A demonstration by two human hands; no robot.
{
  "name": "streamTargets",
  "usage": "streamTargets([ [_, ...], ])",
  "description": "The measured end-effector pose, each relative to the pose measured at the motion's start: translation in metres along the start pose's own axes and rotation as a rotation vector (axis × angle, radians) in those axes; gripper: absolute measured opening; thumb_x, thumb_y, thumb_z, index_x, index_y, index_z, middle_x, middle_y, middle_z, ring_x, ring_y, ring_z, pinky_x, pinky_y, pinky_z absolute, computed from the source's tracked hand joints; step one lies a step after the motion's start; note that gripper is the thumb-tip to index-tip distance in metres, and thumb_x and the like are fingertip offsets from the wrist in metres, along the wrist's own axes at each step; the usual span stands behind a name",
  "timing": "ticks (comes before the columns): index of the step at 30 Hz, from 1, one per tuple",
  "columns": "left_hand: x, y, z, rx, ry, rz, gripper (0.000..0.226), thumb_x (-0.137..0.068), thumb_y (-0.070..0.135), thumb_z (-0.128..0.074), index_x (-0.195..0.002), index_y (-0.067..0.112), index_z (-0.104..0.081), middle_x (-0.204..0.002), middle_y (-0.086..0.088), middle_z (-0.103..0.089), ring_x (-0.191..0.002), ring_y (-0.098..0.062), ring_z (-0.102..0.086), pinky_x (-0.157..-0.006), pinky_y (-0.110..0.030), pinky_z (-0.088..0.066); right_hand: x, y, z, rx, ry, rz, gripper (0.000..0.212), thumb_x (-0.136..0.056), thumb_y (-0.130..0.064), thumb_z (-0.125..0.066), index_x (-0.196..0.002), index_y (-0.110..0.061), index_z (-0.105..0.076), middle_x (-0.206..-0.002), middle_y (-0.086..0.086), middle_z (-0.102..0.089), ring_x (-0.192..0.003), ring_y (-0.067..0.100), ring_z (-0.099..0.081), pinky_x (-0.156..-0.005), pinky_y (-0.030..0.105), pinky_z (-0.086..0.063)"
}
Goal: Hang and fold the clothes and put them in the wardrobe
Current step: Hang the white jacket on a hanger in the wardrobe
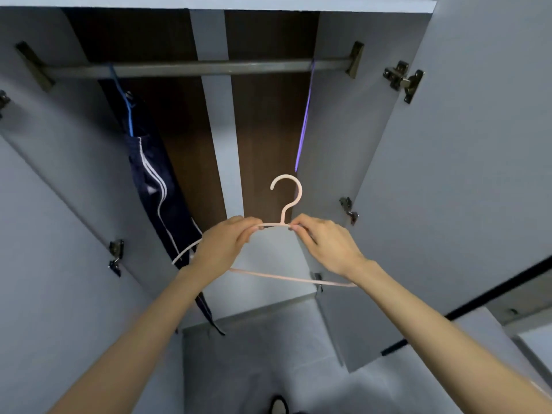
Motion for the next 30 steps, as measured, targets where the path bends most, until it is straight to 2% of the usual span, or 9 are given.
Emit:
streamTargets([
  [5,0.087,0.007,-0.022,0.02,-0.069,0.033,0.026,-0.102,0.028,-0.043,-0.112,0.025,-0.066,-0.099,0.006,-0.064,-0.085,-0.014,-0.061,-0.074,-0.031,-0.045,0.084,-0.024,-0.041,-0.018,-0.063,-0.088,0.024,-0.103,-0.038,-0.033,-0.104,-0.028,-0.055,-0.08,-0.015,-0.052,-0.075,0.022,-0.056,-0.06,0.032,-0.04],
  [9,0.162,0.015,-0.039,0.061,-0.147,0.034,0.025,-0.102,0.029,-0.044,-0.112,0.025,-0.067,-0.093,0.002,-0.062,-0.085,-0.019,-0.059,-0.075,-0.038,-0.048,0.165,-0.05,-0.069,-0.047,-0.078,-0.189,0.023,-0.103,-0.037,-0.034,-0.102,-0.026,-0.054,-0.078,-0.011,-0.054,-0.074,0.022,-0.054,-0.061,0.031,-0.036],
  [13,0.238,0.038,-0.051,0.121,-0.245,-0.011,0.024,-0.101,0.029,-0.046,-0.111,0.024,-0.067,-0.092,0.001,-0.06,-0.086,-0.02,-0.058,-0.077,-0.038,-0.047,0.255,-0.083,-0.085,-0.078,-0.091,-0.293,0.023,-0.102,-0.04,-0.036,-0.102,-0.024,-0.053,-0.085,-0.008,-0.061,-0.081,0.023,-0.058,-0.063,0.033,-0.038],
  [17,0.294,0.078,-0.067,0.168,-0.352,-0.106,0.021,-0.1,0.024,-0.049,-0.111,0.016,-0.065,-0.098,-0.001,-0.064,-0.092,-0.021,-0.061,-0.082,-0.038,-0.047,0.341,-0.105,-0.084,-0.137,-0.089,-0.396,0.022,-0.102,-0.04,-0.039,-0.104,-0.025,-0.055,-0.08,-0.016,-0.052,-0.082,0.021,-0.058,-0.064,0.033,-0.039],
  [21,0.326,0.126,-0.086,0.174,-0.408,-0.187,0.02,-0.099,0.022,-0.052,-0.108,0.01,-0.065,-0.104,-0.004,-0.067,-0.096,-0.023,-0.062,-0.082,-0.04,-0.047,0.416,-0.104,-0.069,-0.161,-0.034,-0.508,0.023,-0.102,-0.036,-0.041,-0.101,-0.02,-0.057,-0.082,-0.007,-0.06,-0.078,0.02,-0.056,-0.067,0.037,-0.043],
  [25,0.347,0.171,-0.112,0.164,-0.459,-0.257,0.02,-0.099,0.02,-0.051,-0.108,0.009,-0.066,-0.104,-0.006,-0.066,-0.097,-0.026,-0.061,-0.084,-0.042,-0.047,0.493,-0.089,-0.052,-0.246,0.038,-0.64,0.02,-0.103,-0.027,-0.042,-0.095,-0.016,-0.057,-0.075,-0.005,-0.058,-0.071,0.018,-0.054,-0.069,0.039,-0.044],
  [27,0.357,0.197,-0.129,0.15,-0.492,-0.287,0.021,-0.1,0.02,-0.05,-0.109,0.011,-0.066,-0.106,-0.004,-0.065,-0.098,-0.025,-0.061,-0.084,-0.041,-0.047,0.535,-0.077,-0.045,-0.266,0.065,-0.743,0.021,-0.103,-0.027,-0.042,-0.091,-0.018,-0.057,-0.078,-0.003,-0.063,-0.073,0.014,-0.057,-0.07,0.035,-0.045],
  [30,0.377,0.247,-0.16,0.177,-0.568,-0.36,0.02,-0.099,0.02,-0.051,-0.108,0.012,-0.068,-0.105,-0.004,-0.066,-0.097,-0.024,-0.06,-0.084,-0.04,-0.046,0.598,-0.062,-0.038,-0.363,0.124,-0.868,0.024,-0.101,-0.031,-0.045,-0.083,-0.017,-0.055,-0.078,-0.011,-0.063,-0.068,-0.004,-0.057,-0.061,0.013,-0.038],
])
Point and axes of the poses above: each hand's wrist, its own x-axis away from the middle knuckle, its own z-axis out of the back of the hand, y = z × x, the point moved 7 cm from there along -x, towards the middle knuckle
